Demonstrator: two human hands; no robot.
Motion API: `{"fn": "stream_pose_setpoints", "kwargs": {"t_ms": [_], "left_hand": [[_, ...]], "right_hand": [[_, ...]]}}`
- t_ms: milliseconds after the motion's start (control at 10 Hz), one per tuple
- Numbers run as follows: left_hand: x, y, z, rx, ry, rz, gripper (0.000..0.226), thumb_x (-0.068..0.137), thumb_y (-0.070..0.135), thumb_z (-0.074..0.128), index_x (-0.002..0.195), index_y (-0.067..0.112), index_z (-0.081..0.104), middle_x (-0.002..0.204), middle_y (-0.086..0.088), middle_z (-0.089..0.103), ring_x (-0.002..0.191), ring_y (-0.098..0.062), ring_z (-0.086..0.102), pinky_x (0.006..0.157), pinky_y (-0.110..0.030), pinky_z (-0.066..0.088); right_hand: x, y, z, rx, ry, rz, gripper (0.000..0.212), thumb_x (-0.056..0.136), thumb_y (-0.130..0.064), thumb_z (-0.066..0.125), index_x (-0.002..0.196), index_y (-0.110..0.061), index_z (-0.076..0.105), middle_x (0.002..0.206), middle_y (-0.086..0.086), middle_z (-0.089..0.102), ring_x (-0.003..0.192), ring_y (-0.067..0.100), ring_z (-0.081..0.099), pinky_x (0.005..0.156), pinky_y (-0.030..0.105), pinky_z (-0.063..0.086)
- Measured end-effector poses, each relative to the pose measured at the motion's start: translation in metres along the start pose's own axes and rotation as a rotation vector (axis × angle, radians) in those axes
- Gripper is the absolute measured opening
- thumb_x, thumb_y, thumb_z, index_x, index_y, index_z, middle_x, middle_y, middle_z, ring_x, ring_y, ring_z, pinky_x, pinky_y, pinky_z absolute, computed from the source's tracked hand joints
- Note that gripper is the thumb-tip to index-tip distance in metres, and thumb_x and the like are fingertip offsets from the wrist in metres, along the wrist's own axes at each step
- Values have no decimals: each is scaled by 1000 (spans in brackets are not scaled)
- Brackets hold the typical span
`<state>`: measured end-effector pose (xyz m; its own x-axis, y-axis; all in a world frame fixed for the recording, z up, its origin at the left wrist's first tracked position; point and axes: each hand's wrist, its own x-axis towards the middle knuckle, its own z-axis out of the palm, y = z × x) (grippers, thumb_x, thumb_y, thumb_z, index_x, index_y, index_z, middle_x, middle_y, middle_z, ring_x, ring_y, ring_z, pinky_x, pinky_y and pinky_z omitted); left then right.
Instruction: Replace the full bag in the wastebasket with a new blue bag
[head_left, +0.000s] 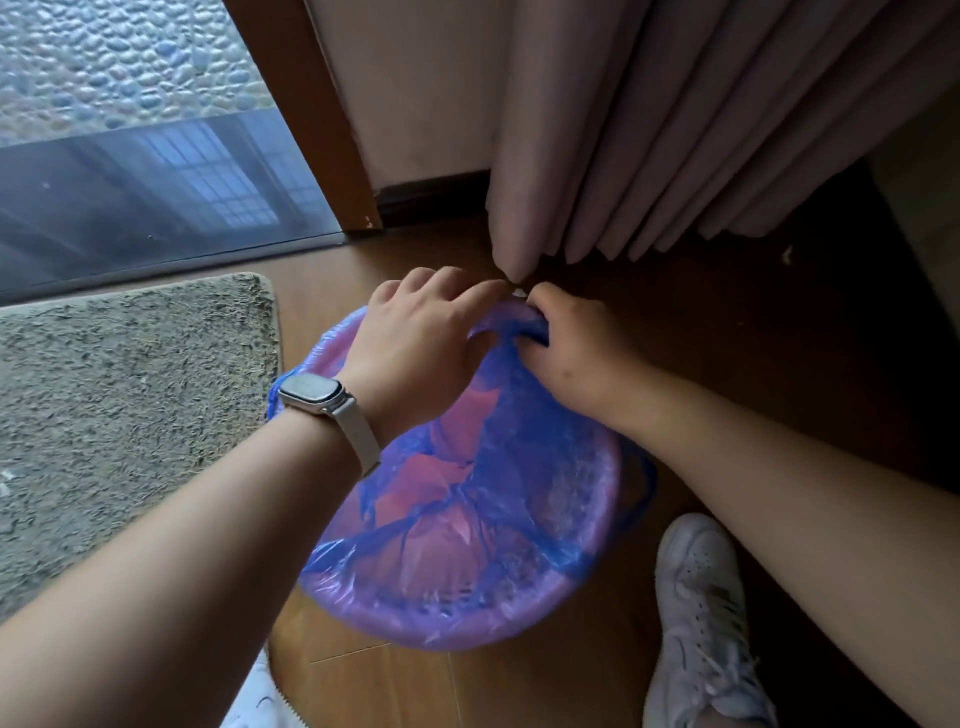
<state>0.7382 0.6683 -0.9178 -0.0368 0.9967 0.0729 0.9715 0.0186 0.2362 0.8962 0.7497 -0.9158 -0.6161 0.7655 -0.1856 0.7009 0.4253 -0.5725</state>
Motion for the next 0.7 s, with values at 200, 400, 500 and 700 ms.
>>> {"fn": "stream_pose_setpoints", "kwargs": {"t_ms": [200,400,500,700], "left_hand": [[11,-12,6,-48,58,-109,28,93,35,47,114,24,62,96,-10,59,89,-38,56,71,-43,47],[30,-15,6,-113,83,-144,24,91,33,51,111,24,63,96,-10,61,89,-38,56,74,-45,50],[39,-12,4,-139,53,-137,27,90,35,51,109,21,63,96,-10,63,88,-38,58,74,-47,51],[29,-3,-38,-142,-9,-168,39,85,35,54,123,26,54,113,-7,62,102,-37,59,81,-44,48]], "right_hand": [[17,3,-3,25,-19,-18,20,83,-27,63,79,-11,52,73,9,59,67,30,54,58,39,44],[38,9,-15,63,-110,25,33,83,-25,63,64,-23,37,60,-3,46,56,19,46,50,29,32],[41,13,-25,53,-129,37,32,83,-28,63,65,-25,37,62,-5,46,57,16,46,52,28,33],[18,-1,-61,17,-118,22,33,84,-32,66,113,-20,55,113,3,54,96,20,55,78,30,46]]}}
